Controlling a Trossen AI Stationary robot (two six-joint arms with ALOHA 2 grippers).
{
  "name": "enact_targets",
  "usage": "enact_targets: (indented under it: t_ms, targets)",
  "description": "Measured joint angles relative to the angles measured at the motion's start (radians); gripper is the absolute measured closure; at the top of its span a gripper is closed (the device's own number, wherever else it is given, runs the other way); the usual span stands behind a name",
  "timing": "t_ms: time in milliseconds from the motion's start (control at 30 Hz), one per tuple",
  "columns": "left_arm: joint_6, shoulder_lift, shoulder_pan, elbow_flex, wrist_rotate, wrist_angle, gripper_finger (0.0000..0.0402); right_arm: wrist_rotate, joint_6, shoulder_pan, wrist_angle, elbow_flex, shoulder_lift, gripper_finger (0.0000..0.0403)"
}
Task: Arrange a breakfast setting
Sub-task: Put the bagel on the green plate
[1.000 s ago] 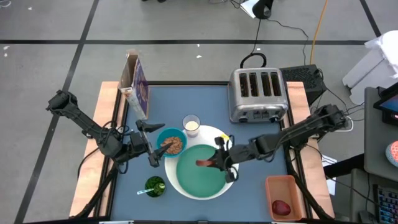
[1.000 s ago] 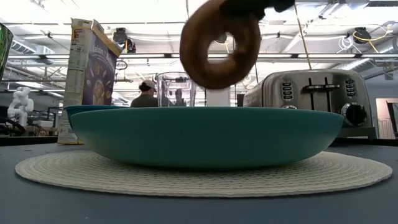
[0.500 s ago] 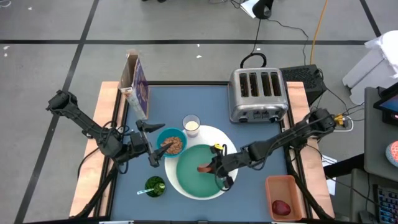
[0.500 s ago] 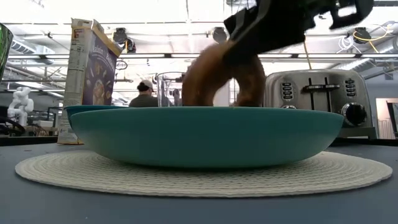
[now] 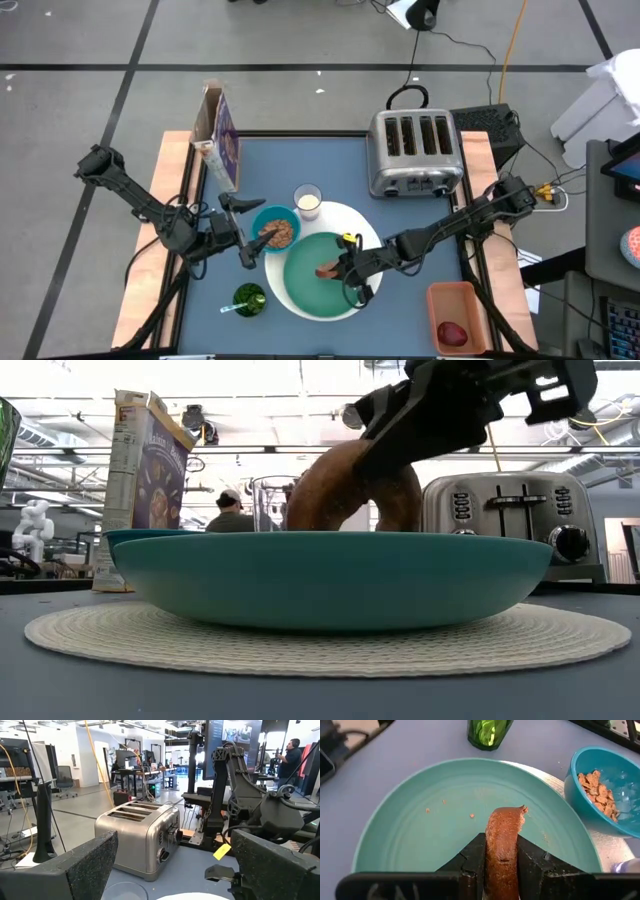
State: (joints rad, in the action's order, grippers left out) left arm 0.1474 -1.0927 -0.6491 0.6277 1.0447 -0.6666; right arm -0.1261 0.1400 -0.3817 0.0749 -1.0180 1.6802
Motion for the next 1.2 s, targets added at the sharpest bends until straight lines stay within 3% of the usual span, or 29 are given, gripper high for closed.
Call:
enact_targets:
  t_ms: [400, 733, 1200]
  targets:
    - [-0.019, 0.000, 0.000, 0.000, 0.000, 0.021, 0.0009, -0.002, -0.067, 0.000, 0.026, 0.000, 0.000, 0.0330]
    - [-0.015, 0.000, 0.000, 0.000, 0.000, 0.021, 0.0009, -0.001, 0.198, 0.000, 0.022, 0.000, 0.000, 0.0330]
    - [-0.013, 0.000, 0.000, 0.000, 0.000, 0.021, 0.0009, 0.000, 0.081, 0.000, 0.018, 0.001, 0.000, 0.0330]
